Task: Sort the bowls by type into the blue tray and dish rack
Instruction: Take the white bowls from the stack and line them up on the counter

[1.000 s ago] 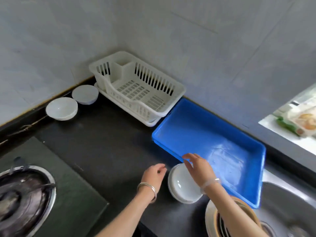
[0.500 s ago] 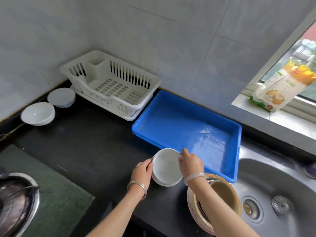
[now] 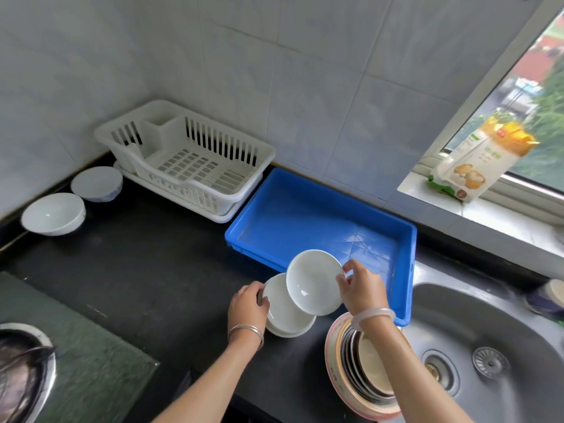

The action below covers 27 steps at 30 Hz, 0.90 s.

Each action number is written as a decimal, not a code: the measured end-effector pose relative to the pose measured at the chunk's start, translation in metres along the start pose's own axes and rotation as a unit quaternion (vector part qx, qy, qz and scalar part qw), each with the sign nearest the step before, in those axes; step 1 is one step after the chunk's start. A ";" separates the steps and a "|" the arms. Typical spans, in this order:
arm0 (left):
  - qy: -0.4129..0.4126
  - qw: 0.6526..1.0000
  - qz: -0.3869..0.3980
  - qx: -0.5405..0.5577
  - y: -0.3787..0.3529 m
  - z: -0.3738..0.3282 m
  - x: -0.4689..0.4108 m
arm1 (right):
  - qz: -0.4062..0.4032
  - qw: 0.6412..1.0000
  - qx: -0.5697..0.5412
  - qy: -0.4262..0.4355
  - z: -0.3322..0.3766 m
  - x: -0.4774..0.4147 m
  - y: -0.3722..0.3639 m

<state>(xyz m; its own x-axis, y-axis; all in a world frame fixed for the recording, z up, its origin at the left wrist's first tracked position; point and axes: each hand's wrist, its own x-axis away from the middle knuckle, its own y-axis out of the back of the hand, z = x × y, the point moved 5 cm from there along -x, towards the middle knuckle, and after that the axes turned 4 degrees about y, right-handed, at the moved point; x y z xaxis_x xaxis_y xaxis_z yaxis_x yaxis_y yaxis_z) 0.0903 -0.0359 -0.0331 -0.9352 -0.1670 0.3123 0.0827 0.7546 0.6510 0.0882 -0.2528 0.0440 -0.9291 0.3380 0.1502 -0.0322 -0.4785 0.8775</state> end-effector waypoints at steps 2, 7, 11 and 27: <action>0.004 1.000 -0.008 0.002 0.000 -0.003 0.000 | 0.001 1.000 -0.008 -0.008 -0.002 0.002 0.004; 0.020 1.000 -0.014 -0.005 0.005 -0.011 -0.006 | 0.000 0.999 -0.032 -0.023 -0.005 0.004 0.012; 0.035 0.999 -0.018 0.031 0.012 -0.013 -0.012 | -0.002 0.999 -0.043 -0.015 -0.001 0.000 0.018; 0.112 0.968 -0.153 0.166 0.141 0.041 -0.064 | 0.047 0.990 -0.112 0.070 0.099 -0.038 -0.011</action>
<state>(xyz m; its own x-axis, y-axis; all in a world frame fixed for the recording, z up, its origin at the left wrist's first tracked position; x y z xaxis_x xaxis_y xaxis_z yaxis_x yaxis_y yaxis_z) 0.1479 0.1078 0.0103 -0.7973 -0.5206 0.3055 -0.3366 0.8036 0.4909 0.1602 -0.1795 0.0737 -0.9735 0.1745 0.1476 -0.0094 -0.6757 0.7371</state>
